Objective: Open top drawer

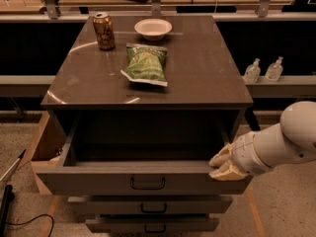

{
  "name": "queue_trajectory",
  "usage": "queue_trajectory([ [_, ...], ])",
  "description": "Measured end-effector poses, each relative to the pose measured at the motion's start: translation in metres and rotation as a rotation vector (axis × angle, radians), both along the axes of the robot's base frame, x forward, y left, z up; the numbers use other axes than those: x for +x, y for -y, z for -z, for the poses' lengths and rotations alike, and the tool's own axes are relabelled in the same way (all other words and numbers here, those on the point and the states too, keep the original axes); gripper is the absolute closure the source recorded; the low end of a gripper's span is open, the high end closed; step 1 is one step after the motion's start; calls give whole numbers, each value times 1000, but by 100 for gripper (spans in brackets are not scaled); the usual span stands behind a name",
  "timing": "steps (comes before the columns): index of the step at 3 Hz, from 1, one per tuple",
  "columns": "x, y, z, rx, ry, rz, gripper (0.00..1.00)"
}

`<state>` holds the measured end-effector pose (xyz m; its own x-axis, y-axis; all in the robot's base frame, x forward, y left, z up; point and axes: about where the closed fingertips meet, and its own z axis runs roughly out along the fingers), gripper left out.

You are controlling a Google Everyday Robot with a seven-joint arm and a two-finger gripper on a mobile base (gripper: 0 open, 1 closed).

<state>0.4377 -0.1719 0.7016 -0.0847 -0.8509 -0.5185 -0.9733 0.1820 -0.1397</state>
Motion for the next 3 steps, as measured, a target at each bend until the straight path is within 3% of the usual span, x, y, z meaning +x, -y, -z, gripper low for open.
queue_trajectory([
  [1,-30,-3,-3,32,-80,-12,51],
  [2,-47,-2,-11,48,-128,-26,50],
  [3,-49,2,-25,55,-127,-27,74],
])
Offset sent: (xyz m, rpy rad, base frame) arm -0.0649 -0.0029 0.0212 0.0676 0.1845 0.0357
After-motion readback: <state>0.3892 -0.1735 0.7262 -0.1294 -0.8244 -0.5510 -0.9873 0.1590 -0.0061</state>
